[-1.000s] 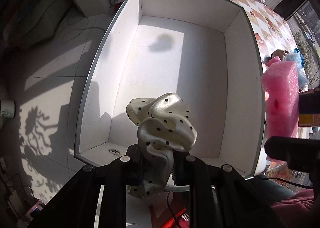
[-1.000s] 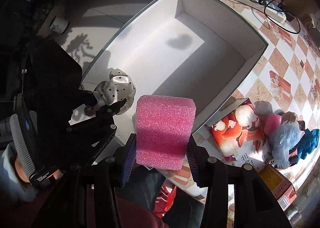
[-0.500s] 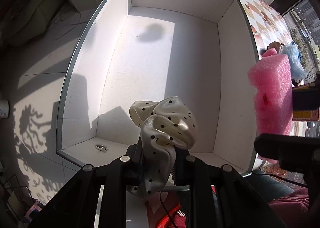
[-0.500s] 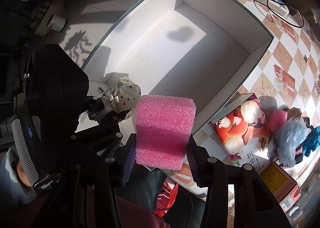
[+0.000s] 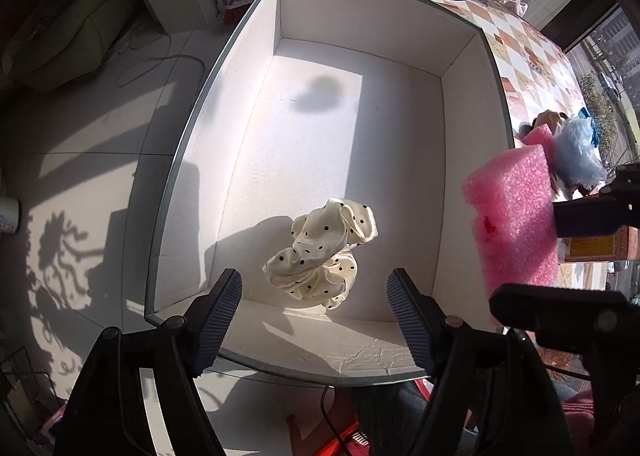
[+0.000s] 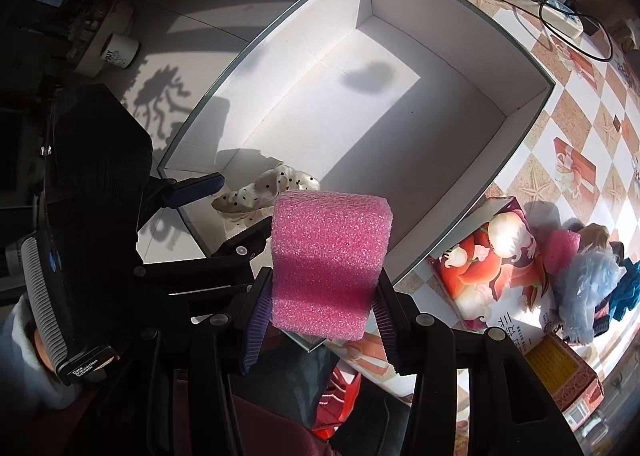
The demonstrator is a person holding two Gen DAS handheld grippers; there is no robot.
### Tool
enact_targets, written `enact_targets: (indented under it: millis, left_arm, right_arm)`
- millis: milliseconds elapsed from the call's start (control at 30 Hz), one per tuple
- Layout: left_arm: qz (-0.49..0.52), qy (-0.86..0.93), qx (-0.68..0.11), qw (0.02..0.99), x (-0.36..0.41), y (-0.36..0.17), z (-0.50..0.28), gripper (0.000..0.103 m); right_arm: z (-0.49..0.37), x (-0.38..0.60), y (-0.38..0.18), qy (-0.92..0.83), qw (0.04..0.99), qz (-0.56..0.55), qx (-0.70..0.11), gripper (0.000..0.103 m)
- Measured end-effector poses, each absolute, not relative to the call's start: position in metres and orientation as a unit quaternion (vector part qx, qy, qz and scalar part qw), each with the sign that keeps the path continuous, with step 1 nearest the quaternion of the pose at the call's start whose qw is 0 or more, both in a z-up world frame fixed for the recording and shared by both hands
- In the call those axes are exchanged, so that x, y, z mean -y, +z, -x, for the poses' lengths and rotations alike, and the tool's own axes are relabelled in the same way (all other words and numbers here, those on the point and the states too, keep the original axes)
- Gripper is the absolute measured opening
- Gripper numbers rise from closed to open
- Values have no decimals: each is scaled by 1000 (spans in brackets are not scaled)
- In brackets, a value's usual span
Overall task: Organize soft objects
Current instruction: 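Open the left tool to drop the scrunchie while the right tool releases the sponge into the box, then move both tools back over the pile of soft items on the table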
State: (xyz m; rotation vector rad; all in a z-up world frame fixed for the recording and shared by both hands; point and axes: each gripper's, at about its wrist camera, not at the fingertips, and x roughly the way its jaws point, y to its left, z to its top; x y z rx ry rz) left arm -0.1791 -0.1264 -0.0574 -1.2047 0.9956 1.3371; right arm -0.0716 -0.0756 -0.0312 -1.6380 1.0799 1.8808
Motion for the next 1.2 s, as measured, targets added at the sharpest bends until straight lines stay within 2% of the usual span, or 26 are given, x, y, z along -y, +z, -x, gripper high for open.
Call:
enact_targets:
  millis: [33,100,200,233,433,567,700,967,1200]
  left_arm:
    - [499,558,-413,520,126,-55,179,85]
    - [502,552,-406,527,124,-52,180,88]
    - [512,551,-392,530,119,-48,185,103]
    - [515,550,-387,532,117,-46,187,103]
    - [494,529,-361,588,97,-9,175,103]
    - [438,504,-391,633,69,13,134,103]
    - [377,502,-446,638,33,12,82,103]
    - [215,508,-591,589,-44,-36,-6,103]
    - [161,404,-721,539,-66,-108,-49,103]
  right_arm:
    - [71,74,-30,677,215,585,-390,73]
    - [66,70,-27,679,226,573,-400,91]
    - [58,64,-25,670,242,565,-417,92]
    - [54,61,-24,666,249,563,-422,102]
    - [9,46,10,669,312,505,-448,103]
    - [-52,29,36,652,386,449,-474,103]
    - [-118,15,50,614,462,405,-495,103]
    - [-203,17,41,577,504,367,-528,103]
    - [-256,19,34,567,515,338,-547,102]
